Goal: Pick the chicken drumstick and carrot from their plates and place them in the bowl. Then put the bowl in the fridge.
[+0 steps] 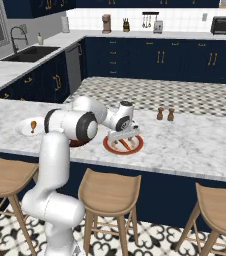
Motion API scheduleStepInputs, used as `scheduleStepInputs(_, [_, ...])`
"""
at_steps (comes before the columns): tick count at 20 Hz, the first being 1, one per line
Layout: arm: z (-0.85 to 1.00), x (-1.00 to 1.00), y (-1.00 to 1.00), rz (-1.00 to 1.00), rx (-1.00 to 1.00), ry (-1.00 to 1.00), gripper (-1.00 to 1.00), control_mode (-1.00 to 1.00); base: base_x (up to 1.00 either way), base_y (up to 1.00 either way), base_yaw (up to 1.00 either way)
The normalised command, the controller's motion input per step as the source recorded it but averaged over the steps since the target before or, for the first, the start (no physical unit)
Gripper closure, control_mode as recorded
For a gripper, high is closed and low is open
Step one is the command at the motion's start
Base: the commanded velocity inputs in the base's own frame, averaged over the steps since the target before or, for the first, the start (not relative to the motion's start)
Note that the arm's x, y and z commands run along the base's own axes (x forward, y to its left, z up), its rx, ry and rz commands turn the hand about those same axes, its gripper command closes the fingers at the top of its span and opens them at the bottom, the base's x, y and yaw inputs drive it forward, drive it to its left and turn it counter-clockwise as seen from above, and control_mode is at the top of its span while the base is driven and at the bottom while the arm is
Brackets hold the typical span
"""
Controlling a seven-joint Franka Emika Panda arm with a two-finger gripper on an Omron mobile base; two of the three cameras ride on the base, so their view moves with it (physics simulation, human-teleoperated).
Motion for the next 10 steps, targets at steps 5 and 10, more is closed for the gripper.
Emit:
scheduleStepInputs(5, [-0.38,-0.06,0.06,0.05,0.00,-0.03,1.00,-1.00,0.00,0.00,0.00])
scheduleStepInputs(10, [-0.26,-0.49,0.31,0.04,0.00,-0.05,1.00,-1.00,0.00,0.00,0.00])
